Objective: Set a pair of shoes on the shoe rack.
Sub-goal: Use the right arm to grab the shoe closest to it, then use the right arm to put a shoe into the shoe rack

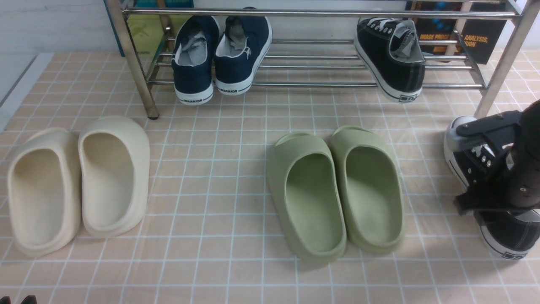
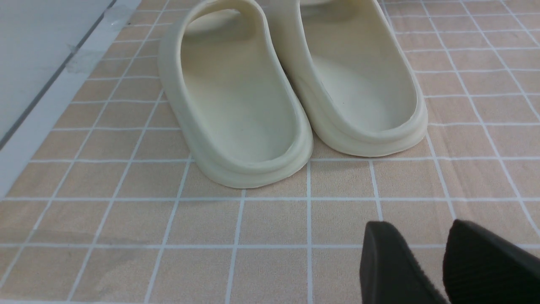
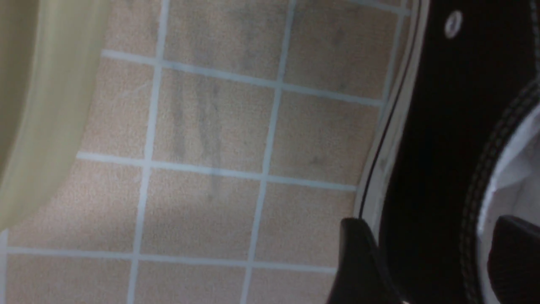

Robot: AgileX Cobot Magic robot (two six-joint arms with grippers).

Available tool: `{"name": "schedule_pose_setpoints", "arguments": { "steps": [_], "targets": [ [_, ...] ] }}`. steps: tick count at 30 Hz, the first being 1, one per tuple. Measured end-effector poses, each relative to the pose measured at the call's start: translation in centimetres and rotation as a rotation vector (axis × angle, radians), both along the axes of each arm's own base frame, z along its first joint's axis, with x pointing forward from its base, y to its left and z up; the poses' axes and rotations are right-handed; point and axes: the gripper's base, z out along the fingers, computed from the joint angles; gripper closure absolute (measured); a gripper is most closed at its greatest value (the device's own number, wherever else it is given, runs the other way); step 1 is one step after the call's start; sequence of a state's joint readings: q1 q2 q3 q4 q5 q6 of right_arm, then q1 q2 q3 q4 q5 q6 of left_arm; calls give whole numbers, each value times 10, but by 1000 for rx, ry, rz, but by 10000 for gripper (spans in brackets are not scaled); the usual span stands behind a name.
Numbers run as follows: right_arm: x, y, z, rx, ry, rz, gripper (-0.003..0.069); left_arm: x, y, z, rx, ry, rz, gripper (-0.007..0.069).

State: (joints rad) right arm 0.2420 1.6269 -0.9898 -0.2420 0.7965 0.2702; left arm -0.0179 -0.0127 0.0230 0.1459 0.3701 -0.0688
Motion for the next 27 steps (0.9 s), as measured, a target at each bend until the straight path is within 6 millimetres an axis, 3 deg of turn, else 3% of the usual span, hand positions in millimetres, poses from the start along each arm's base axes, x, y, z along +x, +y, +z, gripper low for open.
{"name": "schedule_pose_setpoints", "arguments": {
  "steps": [3, 6, 8, 10, 13, 14, 18, 22, 27],
  "targets": [
    [3, 1, -10, -7, 32, 0, 354, 0, 0, 0, 0, 0, 0, 388],
    [4, 0, -14, -21, 43, 6, 568, 0, 0, 0, 0, 0, 0, 388],
    [3, 0, -10, -10, 33, 0, 639, 0, 0, 0, 0, 0, 0, 388],
    [1, 0, -4, -7, 36, -2, 655, 0, 0, 0, 0, 0, 0, 388],
    [-7, -1, 26, 5, 14, 19, 657, 0, 0, 0, 0, 0, 0, 388],
    [-7, -1, 44, 7, -20, 40, 657, 0, 0, 0, 0, 0, 0, 388],
    [1, 2, 82, 13, -108, 116, 657, 0, 0, 0, 0, 0, 0, 388],
    [14, 6, 90, 13, -129, 148, 657, 0, 0, 0, 0, 0, 0, 388],
    [42, 11, 85, -13, -115, 158, 657, 0, 0, 0, 0, 0, 0, 388]
  ]
}}
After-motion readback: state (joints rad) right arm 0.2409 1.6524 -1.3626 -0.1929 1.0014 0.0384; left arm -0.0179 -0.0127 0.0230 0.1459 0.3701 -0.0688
